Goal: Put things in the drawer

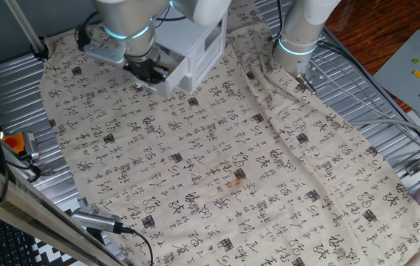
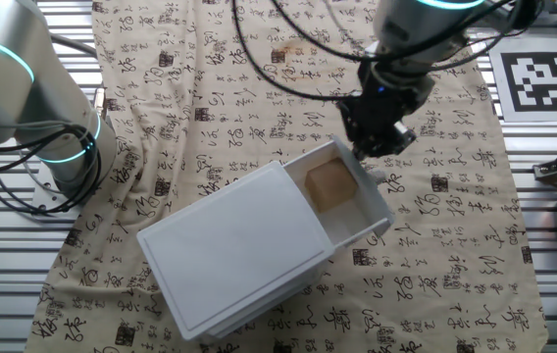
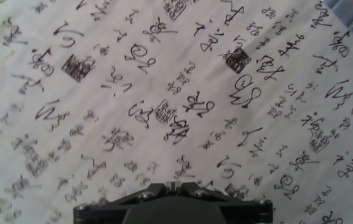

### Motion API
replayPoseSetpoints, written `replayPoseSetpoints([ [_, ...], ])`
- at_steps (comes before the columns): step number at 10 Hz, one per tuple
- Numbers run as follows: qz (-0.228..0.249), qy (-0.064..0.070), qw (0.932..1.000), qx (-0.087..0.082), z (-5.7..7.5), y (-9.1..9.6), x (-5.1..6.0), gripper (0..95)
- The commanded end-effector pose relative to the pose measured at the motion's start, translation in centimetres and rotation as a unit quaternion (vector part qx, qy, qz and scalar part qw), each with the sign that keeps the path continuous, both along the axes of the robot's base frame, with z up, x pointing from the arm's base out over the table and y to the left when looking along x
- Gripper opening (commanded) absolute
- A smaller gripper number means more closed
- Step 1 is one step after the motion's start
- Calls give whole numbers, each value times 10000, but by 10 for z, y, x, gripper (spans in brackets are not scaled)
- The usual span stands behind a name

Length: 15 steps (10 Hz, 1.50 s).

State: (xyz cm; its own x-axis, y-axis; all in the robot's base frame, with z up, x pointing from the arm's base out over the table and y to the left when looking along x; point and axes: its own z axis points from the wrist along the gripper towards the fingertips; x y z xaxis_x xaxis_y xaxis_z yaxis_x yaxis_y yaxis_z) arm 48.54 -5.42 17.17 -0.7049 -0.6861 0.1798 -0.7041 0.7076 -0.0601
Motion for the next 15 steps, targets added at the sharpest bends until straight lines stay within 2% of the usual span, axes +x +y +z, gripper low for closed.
replayPoseSetpoints([
  [1,-1,41,10000,11,-2,-1,-2,0],
  [6,107,85,9999,24,-2,-15,-21,0],
  [7,71,133,9999,26,-4,-17,-31,0],
  [15,109,215,9997,6,-5,-27,-74,0],
])
